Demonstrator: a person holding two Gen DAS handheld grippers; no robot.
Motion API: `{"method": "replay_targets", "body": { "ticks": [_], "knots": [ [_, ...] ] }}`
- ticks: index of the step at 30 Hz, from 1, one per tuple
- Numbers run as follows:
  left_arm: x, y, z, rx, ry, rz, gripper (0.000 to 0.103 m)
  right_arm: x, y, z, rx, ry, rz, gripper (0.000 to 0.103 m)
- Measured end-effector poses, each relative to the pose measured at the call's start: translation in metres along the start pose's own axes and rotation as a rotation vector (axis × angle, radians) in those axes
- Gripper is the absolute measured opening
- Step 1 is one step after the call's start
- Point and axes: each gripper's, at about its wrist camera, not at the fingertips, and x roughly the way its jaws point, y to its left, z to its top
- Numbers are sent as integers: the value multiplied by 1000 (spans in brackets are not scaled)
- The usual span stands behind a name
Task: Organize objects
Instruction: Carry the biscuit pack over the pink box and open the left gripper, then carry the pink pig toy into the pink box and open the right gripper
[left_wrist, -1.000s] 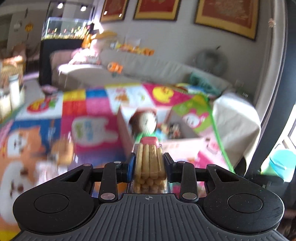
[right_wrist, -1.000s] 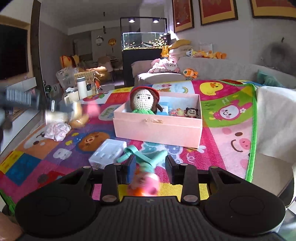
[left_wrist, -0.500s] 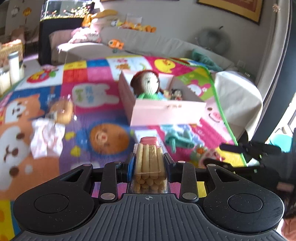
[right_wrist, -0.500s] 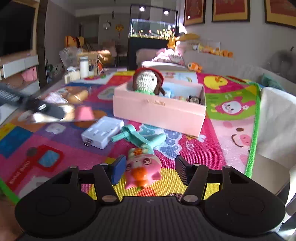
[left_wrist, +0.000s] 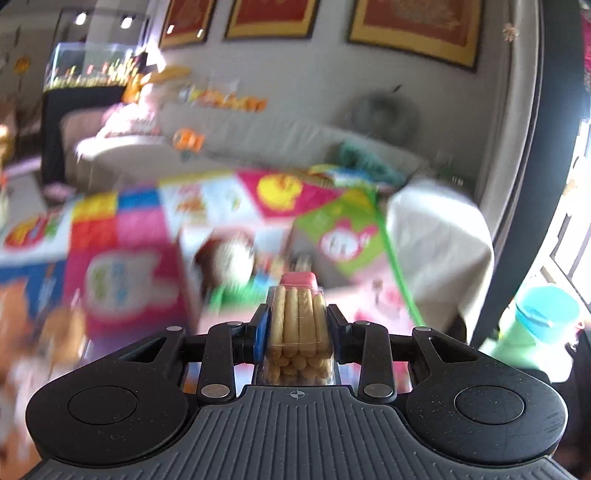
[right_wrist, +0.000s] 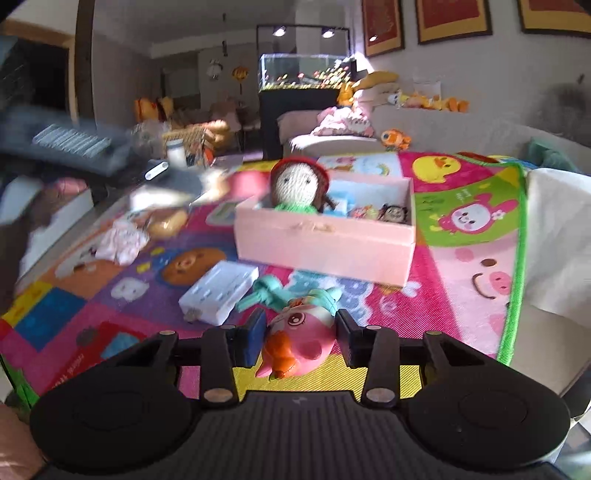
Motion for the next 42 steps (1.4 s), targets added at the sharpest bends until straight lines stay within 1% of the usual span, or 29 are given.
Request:
{"method": "replay_targets", "body": {
  "ticks": [1,3,5,6,7,9,10,12,14,17,19,21,23,25,27,29,30,31,32,33,35,37,38,39,42],
  "knots": [
    [15,-4,10,5,-23,13,36,-2,-3,1,9,-10,-2,40],
    [52,-12,26,-15,-71,55,36,-3,-9,3,28,-22,-5,40],
    [88,-16,33,-43,-116,86,36,-1,-14,4,47,-20,-8,40],
    [106,-15,34,-63,-114,99,36,1,-17,5,53,-14,-11,40],
    [124,-15,34,-87,-82,111,37,2,-18,5,54,-8,-20,40],
    [138,-8,27,-172,-31,118,37,-1,-22,3,48,-9,-40,40],
    [137,-4,22,-208,-28,105,37,-3,-24,1,47,-14,-45,40],
    [125,2,14,-221,-47,86,36,-6,-32,-2,72,-13,-45,40],
    [108,7,9,-221,-61,79,36,-1,-40,-4,109,3,-48,40],
    [75,25,1,-281,-75,34,36,10,-44,-2,147,24,-60,40],
    [53,37,-5,-268,-69,8,36,12,-45,2,164,19,-46,40],
    [30,45,-18,-233,-37,9,35,13,-45,9,169,12,-31,40],
    [13,52,-33,-202,-7,8,35,14,-46,22,168,0,-27,40],
    [-1,58,-51,-180,35,17,35,18,-50,44,161,-29,-24,40],
    [-10,67,-68,-193,70,30,35,26,-55,71,146,-71,-32,40],
    [-14,77,-80,-233,90,39,35,39,-62,100,157,-108,-37,41],
    [-16,81,-84,-254,93,46,35,48,-67,115,174,-124,-31,46],
    [-18,85,-86,-270,90,56,35,57,-72,127,192,-119,-28,53],
    [-21,88,-86,-281,84,66,34,66,-76,136,214,-104,-31,60],
    [-24,92,-87,-289,73,75,34,74,-78,143,233,-93,-36,60],
    [-30,98,-87,-298,57,74,34,87,-76,148,228,-57,-19,59],
    [-31,101,-89,-305,53,68,34,102,-68,142,232,22,19,55],
    [-31,101,-91,-308,53,66,34,109,-63,137,228,65,40,47],
    [-30,101,-93,-310,56,62,34,116,-58,131,220,105,54,42],
    [-26,100,-99,-304,72,47,34,137,-44,116,215,191,51,37]
  ]
}}
